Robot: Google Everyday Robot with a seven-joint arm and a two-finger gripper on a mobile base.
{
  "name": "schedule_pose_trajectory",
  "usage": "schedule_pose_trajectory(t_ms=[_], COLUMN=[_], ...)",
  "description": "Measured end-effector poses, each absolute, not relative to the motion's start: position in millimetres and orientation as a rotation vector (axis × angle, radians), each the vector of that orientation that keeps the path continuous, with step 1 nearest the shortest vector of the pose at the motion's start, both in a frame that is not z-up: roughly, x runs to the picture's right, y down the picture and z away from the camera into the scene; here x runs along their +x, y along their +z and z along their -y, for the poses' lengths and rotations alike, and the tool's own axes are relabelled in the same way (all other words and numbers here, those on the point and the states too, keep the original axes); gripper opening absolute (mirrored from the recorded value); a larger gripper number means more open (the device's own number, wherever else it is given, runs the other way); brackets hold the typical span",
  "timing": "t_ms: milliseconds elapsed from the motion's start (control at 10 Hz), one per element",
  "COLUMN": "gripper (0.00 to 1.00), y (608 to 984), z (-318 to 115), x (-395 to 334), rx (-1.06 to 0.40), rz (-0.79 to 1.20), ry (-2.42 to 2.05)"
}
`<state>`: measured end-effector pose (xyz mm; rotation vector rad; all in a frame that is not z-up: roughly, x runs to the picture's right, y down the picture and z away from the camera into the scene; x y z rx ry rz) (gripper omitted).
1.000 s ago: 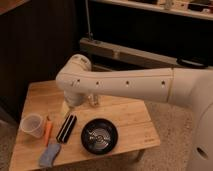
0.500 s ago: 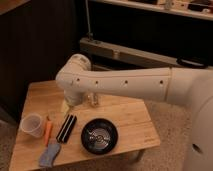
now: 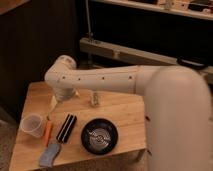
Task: Place the pepper in the ceramic bowl
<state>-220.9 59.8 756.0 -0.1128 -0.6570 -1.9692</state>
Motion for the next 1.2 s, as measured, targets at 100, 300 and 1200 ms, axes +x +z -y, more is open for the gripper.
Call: schedule_pose_trajectory(t_ms=[100,300,1200], gripper=[0.8,0.8,0.8], y=[770,792,774], z=[-62,-70,-118], x=[-235,-254,-275], rx=[-0.092,-0.032,-0.07], rz=[0.685,0.776,0.951], ry=[-1.939,-1.874,-1.838])
